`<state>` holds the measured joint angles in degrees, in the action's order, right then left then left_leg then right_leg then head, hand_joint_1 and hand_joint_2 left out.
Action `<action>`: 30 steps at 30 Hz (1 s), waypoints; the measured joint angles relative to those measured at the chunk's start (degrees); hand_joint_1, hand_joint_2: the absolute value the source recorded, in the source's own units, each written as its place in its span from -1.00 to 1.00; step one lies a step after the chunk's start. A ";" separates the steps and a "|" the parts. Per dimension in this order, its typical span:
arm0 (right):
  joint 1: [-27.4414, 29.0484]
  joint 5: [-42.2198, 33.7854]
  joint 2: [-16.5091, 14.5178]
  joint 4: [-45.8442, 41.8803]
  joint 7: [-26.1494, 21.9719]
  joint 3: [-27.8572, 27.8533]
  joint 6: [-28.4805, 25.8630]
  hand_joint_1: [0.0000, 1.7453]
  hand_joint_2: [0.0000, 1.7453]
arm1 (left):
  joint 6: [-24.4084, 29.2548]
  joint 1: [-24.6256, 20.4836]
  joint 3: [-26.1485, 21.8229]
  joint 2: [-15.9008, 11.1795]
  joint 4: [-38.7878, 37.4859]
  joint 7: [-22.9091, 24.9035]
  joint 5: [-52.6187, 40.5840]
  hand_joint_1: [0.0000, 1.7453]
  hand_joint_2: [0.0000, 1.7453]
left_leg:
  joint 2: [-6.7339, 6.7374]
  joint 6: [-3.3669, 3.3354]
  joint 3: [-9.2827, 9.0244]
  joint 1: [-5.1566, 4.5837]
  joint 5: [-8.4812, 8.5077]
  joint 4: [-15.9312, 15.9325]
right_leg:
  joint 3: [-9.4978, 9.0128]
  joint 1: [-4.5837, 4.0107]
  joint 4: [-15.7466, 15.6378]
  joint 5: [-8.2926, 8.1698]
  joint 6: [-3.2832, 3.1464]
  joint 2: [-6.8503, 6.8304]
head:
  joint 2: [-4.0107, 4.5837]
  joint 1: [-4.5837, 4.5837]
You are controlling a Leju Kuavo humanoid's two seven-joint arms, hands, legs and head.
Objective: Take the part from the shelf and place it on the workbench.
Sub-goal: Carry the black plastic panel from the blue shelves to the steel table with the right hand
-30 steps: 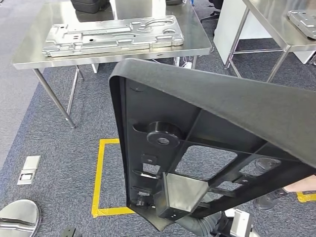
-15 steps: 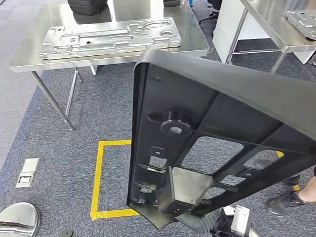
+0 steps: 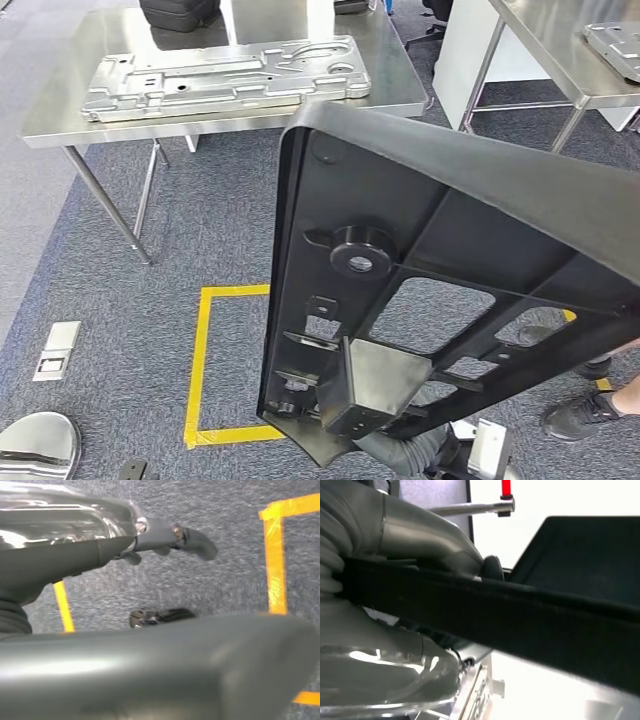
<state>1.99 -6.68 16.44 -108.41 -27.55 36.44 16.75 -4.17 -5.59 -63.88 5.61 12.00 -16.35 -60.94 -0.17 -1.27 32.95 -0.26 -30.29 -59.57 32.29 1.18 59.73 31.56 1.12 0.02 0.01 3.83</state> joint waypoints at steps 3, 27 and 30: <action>-0.24 0.08 -0.02 -0.06 0.22 0.01 -0.01 1.00 1.00 | -0.01 -0.18 0.03 0.11 0.00 0.01 0.00 -1.00 -1.00 | 0.10 -0.80 -0.78 0.48 0.40 1.07 | 1.03 -0.08 3.24 2.36 0.63 0.01 | 0.00 -0.02; -0.28 0.32 -0.31 0.10 1.02 0.03 0.00 1.00 1.00 | -0.13 -0.07 0.11 0.37 0.00 0.02 -0.41 -1.00 -1.00 | 0.02 0.72 1.30 0.38 0.37 -2.83 | -0.78 -0.17 -0.09 0.34 -1.03 0.05 | 0.00 0.04; -0.25 0.46 -0.31 -0.04 0.98 0.02 -0.04 1.00 1.00 | -0.13 -0.20 0.18 0.31 0.00 0.02 -0.46 -1.00 -1.00 | 0.00 0.12 0.25 0.06 0.05 -0.41 | -0.87 -0.21 -0.26 0.55 -0.17 0.05 | 0.00 0.02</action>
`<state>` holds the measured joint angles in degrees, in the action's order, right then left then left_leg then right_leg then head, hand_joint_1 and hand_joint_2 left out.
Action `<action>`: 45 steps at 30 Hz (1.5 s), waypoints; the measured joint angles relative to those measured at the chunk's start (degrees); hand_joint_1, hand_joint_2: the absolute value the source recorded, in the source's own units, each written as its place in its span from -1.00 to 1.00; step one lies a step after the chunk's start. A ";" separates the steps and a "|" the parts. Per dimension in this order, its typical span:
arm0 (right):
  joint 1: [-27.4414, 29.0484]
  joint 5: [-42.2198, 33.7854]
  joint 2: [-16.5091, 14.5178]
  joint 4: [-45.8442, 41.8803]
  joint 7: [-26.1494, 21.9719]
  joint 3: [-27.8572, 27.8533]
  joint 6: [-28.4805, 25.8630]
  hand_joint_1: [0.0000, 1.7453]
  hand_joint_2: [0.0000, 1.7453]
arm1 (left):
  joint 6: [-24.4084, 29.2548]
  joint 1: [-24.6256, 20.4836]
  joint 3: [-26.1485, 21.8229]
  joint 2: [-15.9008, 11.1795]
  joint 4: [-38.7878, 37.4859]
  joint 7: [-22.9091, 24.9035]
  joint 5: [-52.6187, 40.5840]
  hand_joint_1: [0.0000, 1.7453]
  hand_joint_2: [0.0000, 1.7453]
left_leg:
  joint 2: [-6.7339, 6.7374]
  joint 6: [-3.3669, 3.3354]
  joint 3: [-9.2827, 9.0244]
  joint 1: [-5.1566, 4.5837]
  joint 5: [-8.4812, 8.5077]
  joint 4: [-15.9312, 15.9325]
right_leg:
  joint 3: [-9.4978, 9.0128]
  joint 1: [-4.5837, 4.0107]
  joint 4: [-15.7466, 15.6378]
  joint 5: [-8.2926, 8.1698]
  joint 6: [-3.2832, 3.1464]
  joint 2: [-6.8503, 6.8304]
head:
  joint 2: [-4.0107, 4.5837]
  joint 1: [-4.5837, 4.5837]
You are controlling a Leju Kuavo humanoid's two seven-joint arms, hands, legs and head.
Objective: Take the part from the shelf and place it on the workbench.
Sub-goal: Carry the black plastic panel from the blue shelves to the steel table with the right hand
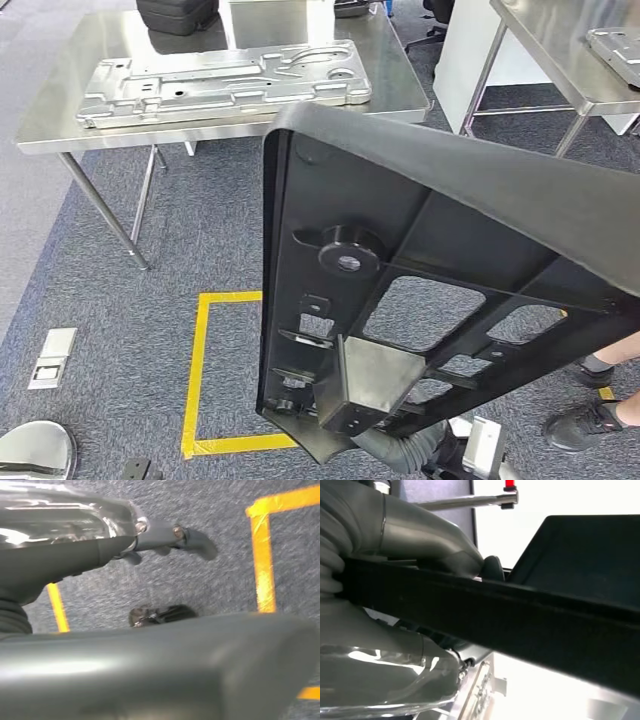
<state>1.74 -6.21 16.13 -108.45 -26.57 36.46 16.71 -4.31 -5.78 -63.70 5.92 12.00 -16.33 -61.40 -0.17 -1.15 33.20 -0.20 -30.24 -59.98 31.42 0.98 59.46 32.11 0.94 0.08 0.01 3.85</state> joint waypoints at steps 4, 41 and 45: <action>-0.01 0.09 0.01 -0.13 -0.05 -0.02 -0.02 1.00 1.00 | 0.02 -0.09 0.16 -0.04 0.00 -0.02 -0.04 -1.00 -1.00 | 0.14 -0.88 -0.79 0.57 0.19 1.16 | 1.80 0.02 4.79 3.25 0.77 -0.02 | 0.00 -0.02; 0.26 0.27 0.14 -0.51 -0.42 -0.24 -0.11 1.00 1.00 | 0.02 0.02 0.52 -0.04 0.00 0.00 -0.32 -1.00 -1.00 | 0.08 -0.72 -2.17 0.63 -0.99 1.20 | 5.52 0.21 8.29 0.55 1.31 -0.09 | 0.00 0.02; 0.33 0.33 0.16 -0.56 -0.46 -0.25 -0.29 1.00 1.00 | 0.01 -0.08 0.54 -0.04 0.00 0.01 -0.36 -1.00 -1.00 | 0.00 0.39 -2.60 0.28 -1.90 0.88 | 2.30 -0.05 0.77 -1.71 0.46 0.03 | 0.00 0.05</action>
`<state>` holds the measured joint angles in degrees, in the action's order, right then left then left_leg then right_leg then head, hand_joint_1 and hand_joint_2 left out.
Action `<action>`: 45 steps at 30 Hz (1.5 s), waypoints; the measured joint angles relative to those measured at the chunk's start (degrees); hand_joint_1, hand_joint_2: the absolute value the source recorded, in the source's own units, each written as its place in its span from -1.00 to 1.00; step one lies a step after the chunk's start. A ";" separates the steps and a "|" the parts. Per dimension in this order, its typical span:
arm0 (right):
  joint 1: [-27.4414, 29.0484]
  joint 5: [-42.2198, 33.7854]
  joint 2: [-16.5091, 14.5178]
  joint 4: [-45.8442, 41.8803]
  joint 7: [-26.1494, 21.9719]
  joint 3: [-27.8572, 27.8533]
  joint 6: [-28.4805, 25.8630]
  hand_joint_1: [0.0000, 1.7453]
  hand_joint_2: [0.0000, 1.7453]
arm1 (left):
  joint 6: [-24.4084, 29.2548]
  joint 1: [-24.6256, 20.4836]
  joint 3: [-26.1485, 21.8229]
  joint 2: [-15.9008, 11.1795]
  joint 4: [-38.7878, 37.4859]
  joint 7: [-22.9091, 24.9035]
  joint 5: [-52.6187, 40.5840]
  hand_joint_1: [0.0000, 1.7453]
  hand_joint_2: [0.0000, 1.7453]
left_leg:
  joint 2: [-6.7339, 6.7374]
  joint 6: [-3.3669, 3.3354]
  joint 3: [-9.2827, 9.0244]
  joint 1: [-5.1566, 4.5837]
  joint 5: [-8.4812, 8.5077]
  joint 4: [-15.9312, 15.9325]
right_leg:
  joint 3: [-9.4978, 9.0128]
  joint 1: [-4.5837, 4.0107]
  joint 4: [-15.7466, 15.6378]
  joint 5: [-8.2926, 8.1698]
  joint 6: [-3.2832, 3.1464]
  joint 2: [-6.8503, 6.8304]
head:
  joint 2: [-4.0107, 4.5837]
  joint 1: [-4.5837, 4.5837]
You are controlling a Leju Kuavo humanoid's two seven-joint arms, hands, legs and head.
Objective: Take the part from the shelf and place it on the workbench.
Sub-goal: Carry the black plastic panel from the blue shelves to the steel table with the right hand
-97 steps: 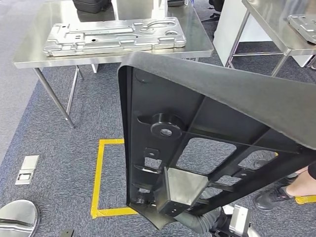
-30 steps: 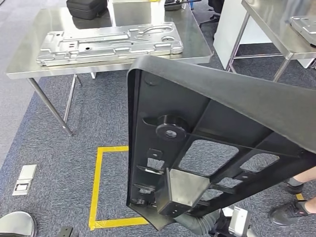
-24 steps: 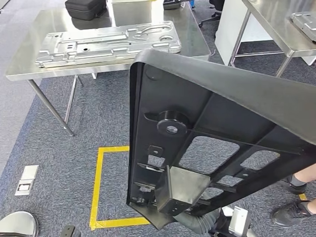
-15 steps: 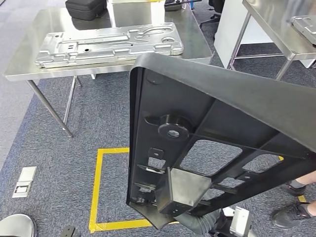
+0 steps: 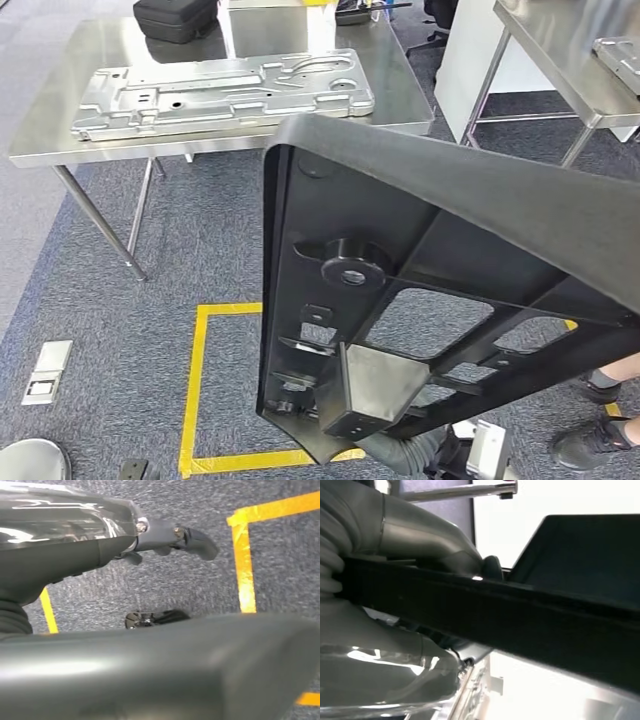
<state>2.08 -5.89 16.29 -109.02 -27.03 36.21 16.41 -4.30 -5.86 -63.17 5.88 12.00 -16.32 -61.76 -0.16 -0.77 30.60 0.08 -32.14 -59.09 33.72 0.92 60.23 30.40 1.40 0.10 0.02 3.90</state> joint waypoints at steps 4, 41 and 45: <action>0.05 0.03 0.00 -0.27 -0.04 -0.01 -0.22 1.00 1.00 | -0.01 -0.13 0.05 0.02 0.00 0.01 -0.08 -1.00 -1.00 | 0.02 0.94 0.84 0.21 -1.96 -2.47 | -0.38 0.40 -0.40 0.33 -1.32 -0.09 | 0.01 0.02; 0.87 0.57 0.21 -0.88 -0.05 -0.16 -0.68 1.00 1.00 | 0.02 0.14 0.17 -0.02 0.00 0.25 -0.21 -1.00 -1.00 | 0.07 1.48 7.84 0.44 -2.63 -12.65 | -1.71 0.36 -0.13 1.74 -1.76 -0.05 | 0.00 0.05; 0.79 0.57 0.21 -0.90 -0.05 -0.16 -0.68 1.00 1.00 | 0.02 0.01 0.17 -0.02 0.00 0.27 -0.21 -1.00 -1.00 | 0.01 0.27 3.56 -0.12 2.31 -2.31 | -2.92 0.24 -0.23 2.73 -0.97 0.05 | 0.00 0.07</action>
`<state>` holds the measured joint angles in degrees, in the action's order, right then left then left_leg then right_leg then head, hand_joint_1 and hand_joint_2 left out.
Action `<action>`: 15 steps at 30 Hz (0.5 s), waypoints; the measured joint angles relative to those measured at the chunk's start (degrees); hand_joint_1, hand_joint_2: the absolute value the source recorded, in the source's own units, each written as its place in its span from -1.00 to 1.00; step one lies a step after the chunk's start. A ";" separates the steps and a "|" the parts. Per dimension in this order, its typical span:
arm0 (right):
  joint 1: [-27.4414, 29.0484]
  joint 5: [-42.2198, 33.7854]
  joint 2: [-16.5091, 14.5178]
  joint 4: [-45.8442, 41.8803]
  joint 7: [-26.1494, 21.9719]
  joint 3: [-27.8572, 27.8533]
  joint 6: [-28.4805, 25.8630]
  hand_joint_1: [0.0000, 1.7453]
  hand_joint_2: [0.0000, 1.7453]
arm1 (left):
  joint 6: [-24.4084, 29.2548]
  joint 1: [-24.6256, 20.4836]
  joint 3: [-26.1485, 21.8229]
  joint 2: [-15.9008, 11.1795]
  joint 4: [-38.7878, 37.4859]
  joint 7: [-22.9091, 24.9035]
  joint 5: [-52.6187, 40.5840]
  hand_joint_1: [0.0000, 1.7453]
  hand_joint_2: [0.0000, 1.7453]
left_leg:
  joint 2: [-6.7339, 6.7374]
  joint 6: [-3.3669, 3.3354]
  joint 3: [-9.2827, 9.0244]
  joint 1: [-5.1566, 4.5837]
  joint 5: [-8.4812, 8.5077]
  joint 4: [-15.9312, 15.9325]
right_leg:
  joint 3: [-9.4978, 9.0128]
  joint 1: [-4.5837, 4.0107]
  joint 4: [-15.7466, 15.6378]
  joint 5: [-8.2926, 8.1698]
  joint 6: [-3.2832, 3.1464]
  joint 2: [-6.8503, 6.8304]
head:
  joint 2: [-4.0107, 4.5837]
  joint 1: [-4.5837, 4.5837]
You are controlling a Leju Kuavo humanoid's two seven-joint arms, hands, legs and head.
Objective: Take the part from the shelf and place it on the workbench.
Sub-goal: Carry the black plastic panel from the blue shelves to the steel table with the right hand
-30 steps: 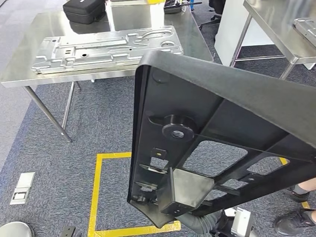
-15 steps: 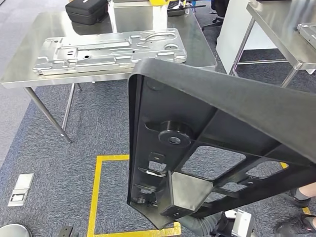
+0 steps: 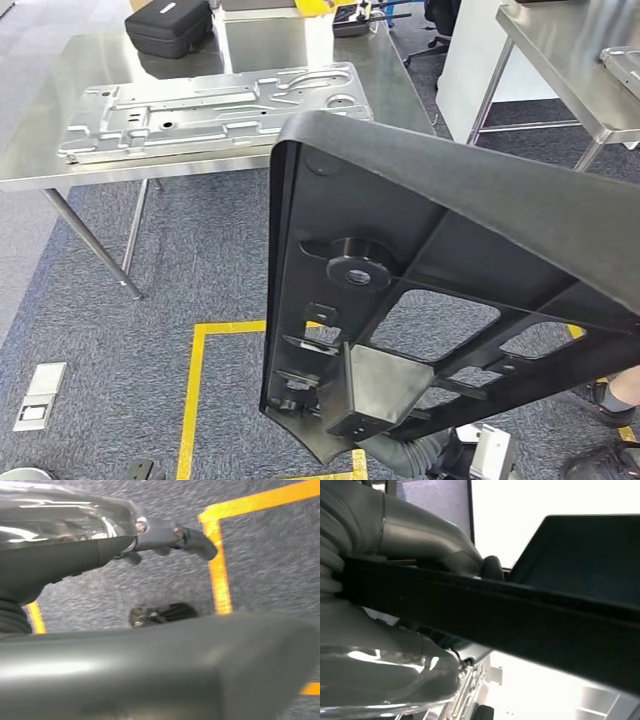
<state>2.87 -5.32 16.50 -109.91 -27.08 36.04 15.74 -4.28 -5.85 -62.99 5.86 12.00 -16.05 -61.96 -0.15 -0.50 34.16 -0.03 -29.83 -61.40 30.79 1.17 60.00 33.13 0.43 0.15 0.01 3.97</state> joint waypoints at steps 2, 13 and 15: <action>-0.03 0.01 0.00 -0.01 0.01 0.00 0.00 1.00 1.00 | 0.00 -0.07 0.01 0.00 0.00 0.01 0.00 -1.00 -1.00 | -0.01 -0.41 -0.31 -0.14 -0.67 0.77 | -0.01 0.00 -0.24 0.11 0.66 -0.01 | 0.01 0.00; 0.00 0.00 0.13 0.06 0.01 -0.05 0.00 1.00 1.00 | 0.00 -0.08 0.02 0.01 0.00 0.01 0.00 -1.00 -1.00 | 0.09 -1.07 -3.44 0.35 -2.42 1.89 | 5.27 -0.07 5.78 -1.59 1.73 -0.14 | 0.00 -0.02; -0.05 -0.03 0.13 0.05 0.00 -0.06 0.01 1.00 1.00 | 0.00 -0.15 0.02 0.01 0.00 0.02 0.00 -1.00 -1.00 | 0.06 -0.48 -3.84 0.20 -2.96 1.80 | 3.39 -0.21 1.29 -2.85 1.21 -0.09 | 0.01 0.00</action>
<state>2.82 -5.34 16.63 -109.86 -27.08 35.98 15.74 -4.28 -6.00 -62.97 5.86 12.00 -16.03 -61.96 -0.10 -0.98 30.31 0.16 -32.79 -59.60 34.18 0.96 61.28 30.28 1.64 0.06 0.02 3.96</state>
